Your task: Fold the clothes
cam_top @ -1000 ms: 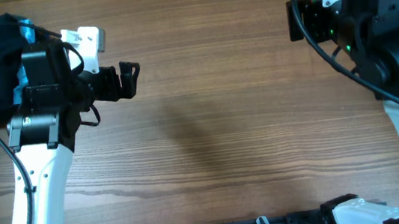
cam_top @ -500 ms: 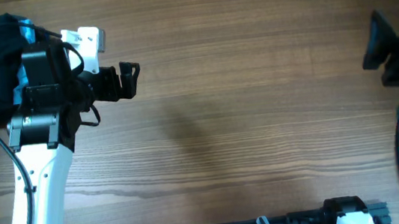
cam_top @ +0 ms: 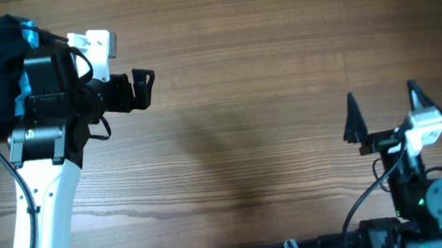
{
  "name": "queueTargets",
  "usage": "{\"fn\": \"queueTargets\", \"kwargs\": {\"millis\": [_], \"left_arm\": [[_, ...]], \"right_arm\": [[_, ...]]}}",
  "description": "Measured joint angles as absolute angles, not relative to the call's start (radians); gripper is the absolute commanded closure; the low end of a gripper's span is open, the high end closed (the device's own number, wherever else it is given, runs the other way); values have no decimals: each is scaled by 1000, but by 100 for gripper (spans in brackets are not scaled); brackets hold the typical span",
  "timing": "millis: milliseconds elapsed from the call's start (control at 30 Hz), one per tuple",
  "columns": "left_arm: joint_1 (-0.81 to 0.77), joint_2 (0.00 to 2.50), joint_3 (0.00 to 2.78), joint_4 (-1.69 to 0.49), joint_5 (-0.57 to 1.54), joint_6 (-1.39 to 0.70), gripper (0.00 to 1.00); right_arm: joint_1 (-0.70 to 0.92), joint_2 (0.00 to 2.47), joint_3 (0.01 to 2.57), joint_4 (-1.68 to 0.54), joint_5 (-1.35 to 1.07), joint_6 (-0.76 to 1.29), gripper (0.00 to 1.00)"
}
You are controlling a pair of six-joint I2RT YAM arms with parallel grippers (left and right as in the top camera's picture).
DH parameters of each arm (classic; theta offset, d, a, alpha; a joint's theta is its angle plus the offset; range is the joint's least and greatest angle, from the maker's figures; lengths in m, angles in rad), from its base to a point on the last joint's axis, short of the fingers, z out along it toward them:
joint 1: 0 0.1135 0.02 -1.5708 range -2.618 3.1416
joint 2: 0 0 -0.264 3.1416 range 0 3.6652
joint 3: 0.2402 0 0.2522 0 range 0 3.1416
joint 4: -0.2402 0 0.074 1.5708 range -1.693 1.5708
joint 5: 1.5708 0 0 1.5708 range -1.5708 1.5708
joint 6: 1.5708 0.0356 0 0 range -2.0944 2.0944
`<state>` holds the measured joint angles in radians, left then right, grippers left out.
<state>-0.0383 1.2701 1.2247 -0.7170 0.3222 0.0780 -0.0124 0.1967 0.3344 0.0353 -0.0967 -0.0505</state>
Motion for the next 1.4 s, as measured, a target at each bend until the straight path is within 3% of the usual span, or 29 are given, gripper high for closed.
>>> {"fn": "queueTargets", "kwargs": {"millis": [333, 1400], "left_arm": [[-38, 1270, 1225, -717, 322, 78, 0], [-38, 1270, 1225, -717, 322, 78, 0]], "right_arm": [[25, 53, 93, 122, -105, -38, 0], [30, 17, 6, 4, -138, -35, 0]]}}
